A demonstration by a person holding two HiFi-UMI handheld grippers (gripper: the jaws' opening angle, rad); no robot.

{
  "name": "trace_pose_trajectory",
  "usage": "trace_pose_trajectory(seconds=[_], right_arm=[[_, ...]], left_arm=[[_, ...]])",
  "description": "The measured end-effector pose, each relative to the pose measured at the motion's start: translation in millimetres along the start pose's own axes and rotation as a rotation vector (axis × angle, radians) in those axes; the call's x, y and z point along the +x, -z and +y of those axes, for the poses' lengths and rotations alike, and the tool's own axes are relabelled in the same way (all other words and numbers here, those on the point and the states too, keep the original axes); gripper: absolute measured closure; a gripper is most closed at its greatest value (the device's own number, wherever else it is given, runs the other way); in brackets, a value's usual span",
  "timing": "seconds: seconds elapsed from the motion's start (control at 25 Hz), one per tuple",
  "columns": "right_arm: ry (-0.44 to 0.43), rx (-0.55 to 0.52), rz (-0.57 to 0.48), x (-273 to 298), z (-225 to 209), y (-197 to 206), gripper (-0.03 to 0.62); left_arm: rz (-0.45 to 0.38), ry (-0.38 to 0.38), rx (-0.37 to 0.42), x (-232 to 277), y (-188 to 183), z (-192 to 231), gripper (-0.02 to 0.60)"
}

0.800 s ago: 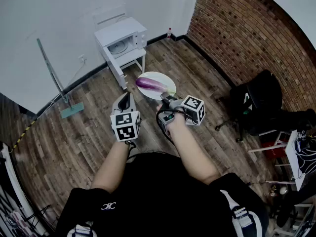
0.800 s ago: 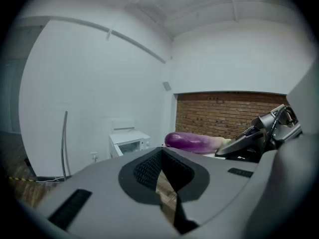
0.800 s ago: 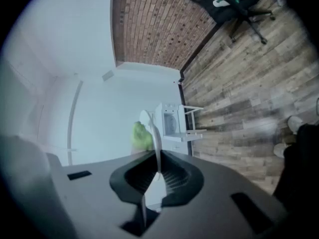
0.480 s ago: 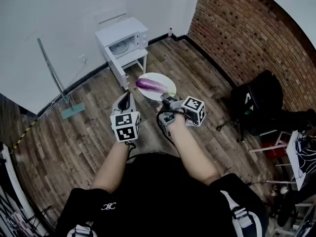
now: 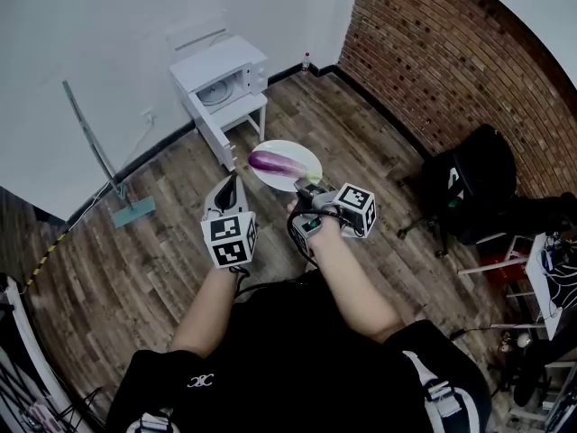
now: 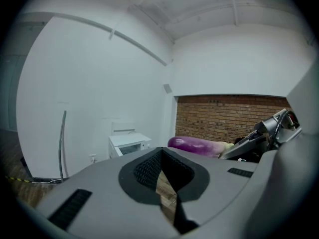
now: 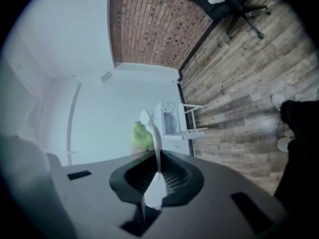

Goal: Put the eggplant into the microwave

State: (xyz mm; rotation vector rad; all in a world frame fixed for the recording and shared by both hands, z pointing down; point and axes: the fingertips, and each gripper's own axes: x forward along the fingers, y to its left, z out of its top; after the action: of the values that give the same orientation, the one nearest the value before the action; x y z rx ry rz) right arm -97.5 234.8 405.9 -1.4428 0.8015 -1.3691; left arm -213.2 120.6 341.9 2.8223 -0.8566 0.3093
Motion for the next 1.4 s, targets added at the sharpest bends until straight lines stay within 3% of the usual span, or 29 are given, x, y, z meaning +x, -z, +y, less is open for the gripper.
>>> trace_pose_trajectory(seconds=[0.32,0.88,1.4], right_arm=[[-0.017,0.023,0.011,27.4,1.7,-33.3,0.563],[-0.023,-0.065,0.113,105.9,60.9,-162.0,0.563],[0.022,-0.137,0.225,148.9,76.5,-262.3,0.563]], left_arm=[[-0.007,-0.024,0.045,35.6,-6.4,-9.3,0.581],[0.012,-0.141,0.006,168.3,-44.7,-33.1,0.581],[0.030,-0.246,-0.051,261.6,-54.4,-76.0,0.581]])
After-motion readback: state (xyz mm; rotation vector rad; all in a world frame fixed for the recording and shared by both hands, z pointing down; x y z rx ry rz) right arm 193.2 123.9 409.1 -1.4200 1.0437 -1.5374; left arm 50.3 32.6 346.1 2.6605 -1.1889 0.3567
